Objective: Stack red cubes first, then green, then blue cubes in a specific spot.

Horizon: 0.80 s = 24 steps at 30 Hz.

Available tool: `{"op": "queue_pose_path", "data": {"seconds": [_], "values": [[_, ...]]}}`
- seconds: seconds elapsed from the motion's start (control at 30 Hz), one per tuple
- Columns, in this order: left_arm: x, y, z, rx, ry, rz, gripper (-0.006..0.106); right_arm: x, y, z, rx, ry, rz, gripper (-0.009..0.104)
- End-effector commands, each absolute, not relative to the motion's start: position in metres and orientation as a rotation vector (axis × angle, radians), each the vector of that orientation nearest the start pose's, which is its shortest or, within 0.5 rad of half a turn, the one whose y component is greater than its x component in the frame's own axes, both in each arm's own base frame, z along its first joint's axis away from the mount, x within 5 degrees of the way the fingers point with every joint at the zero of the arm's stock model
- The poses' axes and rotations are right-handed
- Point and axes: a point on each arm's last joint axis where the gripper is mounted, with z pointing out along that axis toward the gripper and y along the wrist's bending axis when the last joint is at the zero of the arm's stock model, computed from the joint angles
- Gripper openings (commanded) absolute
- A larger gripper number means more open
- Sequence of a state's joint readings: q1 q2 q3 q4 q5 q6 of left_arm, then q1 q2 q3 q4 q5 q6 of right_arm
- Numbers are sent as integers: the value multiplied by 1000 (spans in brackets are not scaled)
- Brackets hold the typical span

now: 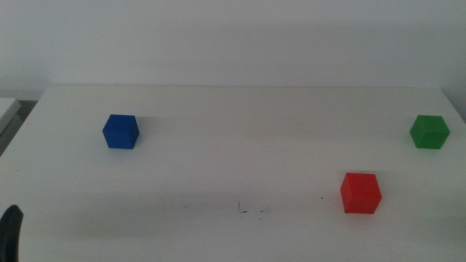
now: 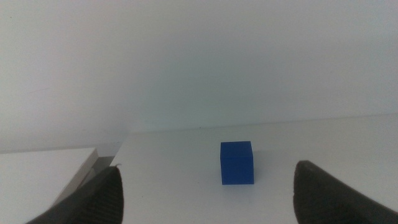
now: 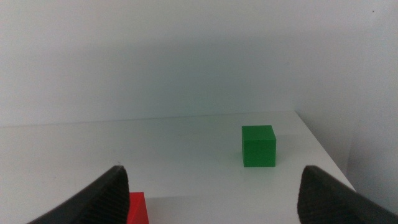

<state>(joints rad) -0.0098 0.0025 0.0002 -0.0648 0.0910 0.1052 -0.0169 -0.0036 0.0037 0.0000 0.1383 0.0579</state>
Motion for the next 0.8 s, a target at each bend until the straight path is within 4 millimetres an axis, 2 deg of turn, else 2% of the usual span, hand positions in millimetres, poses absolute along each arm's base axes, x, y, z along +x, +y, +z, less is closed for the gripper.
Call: {"op": "queue_pose_path", "data": {"seconds": [0.0,0.1,0.27,0.43,0.6,0.77], "values": [[56,-1,206,41,1561,19,94,56,-1,202,49,1610,17,93],[56,-1,206,46,1561,25,94,56,-1,202,49,1610,17,93],[56,-1,206,46,1561,25,94,56,-1,213,43,1507,16,93],[56,-1,206,46,1561,25,94,51,-1,253,38,1463,10,93],[56,-1,206,46,1561,25,94,68,-1,296,69,1599,45,93],[56,-1,206,46,1561,25,94,94,2,330,110,1901,116,93]]}}
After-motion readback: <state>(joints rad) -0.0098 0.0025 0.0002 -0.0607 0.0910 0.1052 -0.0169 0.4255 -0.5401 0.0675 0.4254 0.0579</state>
